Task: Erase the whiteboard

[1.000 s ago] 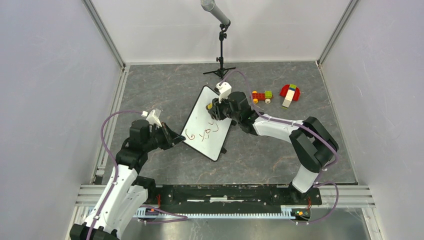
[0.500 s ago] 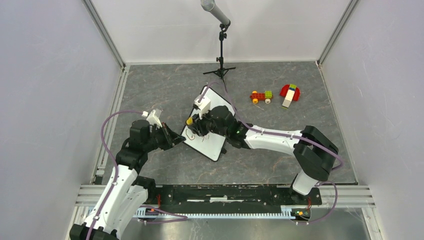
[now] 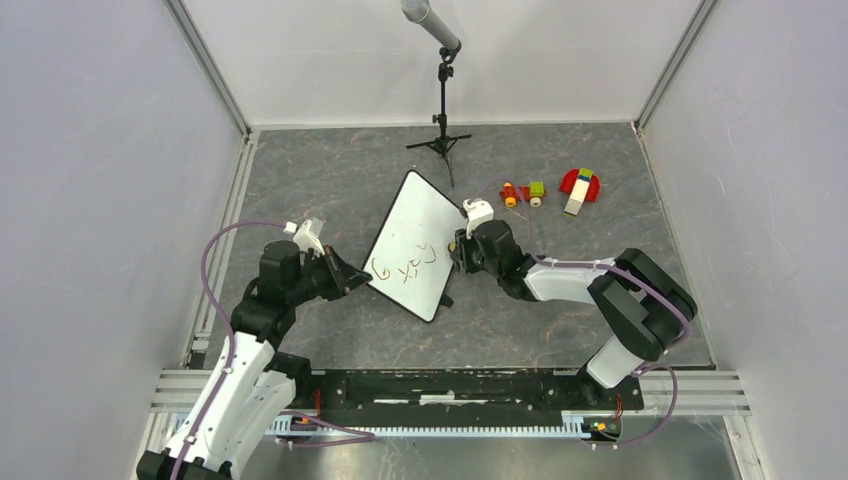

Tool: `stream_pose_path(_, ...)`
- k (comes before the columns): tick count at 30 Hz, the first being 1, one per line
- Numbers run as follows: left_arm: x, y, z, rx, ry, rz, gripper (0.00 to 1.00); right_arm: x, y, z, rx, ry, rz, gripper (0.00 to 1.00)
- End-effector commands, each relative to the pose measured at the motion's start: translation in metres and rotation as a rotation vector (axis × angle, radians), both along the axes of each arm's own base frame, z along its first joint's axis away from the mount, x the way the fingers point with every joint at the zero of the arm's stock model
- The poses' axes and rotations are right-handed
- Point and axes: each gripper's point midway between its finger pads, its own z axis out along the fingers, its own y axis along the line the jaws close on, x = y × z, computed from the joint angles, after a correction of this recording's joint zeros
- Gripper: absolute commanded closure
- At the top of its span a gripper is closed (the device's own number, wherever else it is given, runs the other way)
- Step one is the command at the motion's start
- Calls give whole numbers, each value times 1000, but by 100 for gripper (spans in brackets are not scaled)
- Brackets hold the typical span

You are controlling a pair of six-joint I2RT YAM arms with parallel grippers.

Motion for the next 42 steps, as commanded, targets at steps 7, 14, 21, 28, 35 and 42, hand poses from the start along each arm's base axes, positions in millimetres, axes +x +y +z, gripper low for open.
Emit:
stream_pose_path(7, 3, 0, 1, 9, -4, 5, 98, -31, 105, 78, 171, -115, 215, 72)
stream_pose_path(14, 3, 1, 2, 13, 1, 10, 98, -29, 135, 110, 276, -175, 260, 71)
stream_pose_path(21, 0, 9, 11, 35, 22, 51, 61, -15, 73, 56, 252, -77, 135, 71)
stream_pose_path(28, 32, 39, 73, 167, -170, 194, 28, -23, 73, 75, 253, -110, 203, 69)
stream_pose_path(35, 112, 2, 111, 90, -249, 110, 24, -22, 84, 89, 273, -125, 251, 51)
stream_pose_path(42, 181, -40, 77, 112, -88, -49, 26, -16, 88, 104, 262, -146, 254, 43)
